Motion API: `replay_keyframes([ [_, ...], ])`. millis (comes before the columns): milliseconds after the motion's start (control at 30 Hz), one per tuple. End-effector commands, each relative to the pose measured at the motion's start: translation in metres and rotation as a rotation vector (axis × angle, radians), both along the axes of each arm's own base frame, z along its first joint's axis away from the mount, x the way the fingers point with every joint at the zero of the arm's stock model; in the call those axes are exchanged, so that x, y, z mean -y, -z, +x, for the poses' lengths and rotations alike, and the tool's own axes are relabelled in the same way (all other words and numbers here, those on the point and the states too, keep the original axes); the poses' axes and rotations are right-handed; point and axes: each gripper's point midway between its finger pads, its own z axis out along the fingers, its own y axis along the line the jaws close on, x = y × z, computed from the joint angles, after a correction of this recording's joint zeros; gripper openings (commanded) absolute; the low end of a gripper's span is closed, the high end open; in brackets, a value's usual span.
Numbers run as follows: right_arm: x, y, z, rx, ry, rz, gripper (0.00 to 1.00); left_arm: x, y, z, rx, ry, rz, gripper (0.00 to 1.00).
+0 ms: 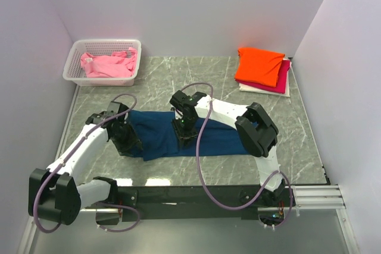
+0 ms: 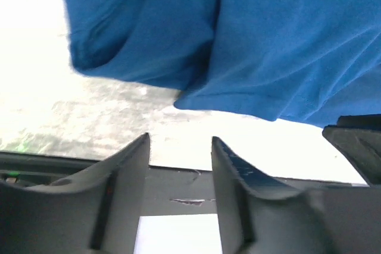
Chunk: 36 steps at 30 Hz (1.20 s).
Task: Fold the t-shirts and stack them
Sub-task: Fold the tshirt
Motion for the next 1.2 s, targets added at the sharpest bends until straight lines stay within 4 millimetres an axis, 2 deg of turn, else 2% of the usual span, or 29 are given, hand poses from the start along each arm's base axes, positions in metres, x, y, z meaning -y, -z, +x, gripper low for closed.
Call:
replay_keyframes([
  [0, 0.003, -0.027, 0.008, 0.078, -0.011, 0.034, 0.41, -0.010, -0.026, 0.012, 0.080, -0.058, 0.046, 0.52],
  [67, 0.007, -0.042, 0.014, 0.138, 0.005, 0.039, 0.45, -0.010, -0.044, 0.024, 0.143, -0.065, 0.046, 0.57],
  [167, 0.016, -0.064, 0.023, 0.202, 0.055, 0.063, 0.48, -0.005, -0.060, 0.045, 0.211, -0.052, 0.031, 0.60],
  [200, 0.023, -0.063, 0.025, 0.214, 0.074, 0.053, 0.49, 0.000, -0.065, 0.055, 0.242, -0.042, 0.010, 0.59],
  [233, 0.029, -0.075, 0.034, 0.245, 0.116, 0.078, 0.49, 0.005, -0.066, 0.065, 0.251, -0.030, 0.000, 0.60],
  [367, 0.057, -0.077, 0.054, 0.291, 0.217, 0.088, 0.49, 0.024, -0.069, 0.100, 0.289, 0.010, -0.044, 0.59],
  [400, 0.075, -0.073, 0.066, 0.296, 0.272, 0.074, 0.49, 0.031, -0.070, 0.110, 0.311, 0.022, -0.064, 0.59],
  [433, 0.084, -0.071, 0.073, 0.307, 0.291, 0.069, 0.49, 0.040, -0.061, 0.115, 0.281, 0.045, -0.087, 0.59],
  [467, 0.093, -0.066, 0.080, 0.315, 0.317, 0.063, 0.49, 0.047, -0.061, 0.121, 0.286, 0.063, -0.108, 0.59],
  [500, 0.110, -0.063, 0.093, 0.325, 0.360, 0.048, 0.50, 0.052, -0.051, 0.129, 0.272, 0.075, -0.119, 0.59],
  [567, 0.126, -0.059, 0.109, 0.345, 0.406, 0.040, 0.50, 0.061, -0.043, 0.136, 0.254, 0.102, -0.145, 0.59],
  [600, 0.141, -0.052, 0.118, 0.341, 0.440, 0.022, 0.49, 0.062, -0.027, 0.139, 0.215, 0.107, -0.138, 0.59],
  [733, 0.167, -0.039, 0.138, 0.343, 0.483, -0.015, 0.49, 0.065, -0.010, 0.154, 0.177, 0.136, -0.122, 0.60],
  [833, 0.183, -0.025, 0.149, 0.336, 0.518, -0.058, 0.49, 0.067, 0.012, 0.155, 0.125, 0.152, -0.115, 0.60],
  [1000, 0.203, -0.001, 0.148, 0.262, 0.598, -0.118, 0.48, 0.067, 0.041, 0.148, 0.039, 0.172, -0.112, 0.60],
  [1167, 0.225, 0.000, 0.129, 0.244, 0.648, -0.178, 0.48, 0.061, 0.045, 0.152, 0.039, 0.185, -0.069, 0.60],
])
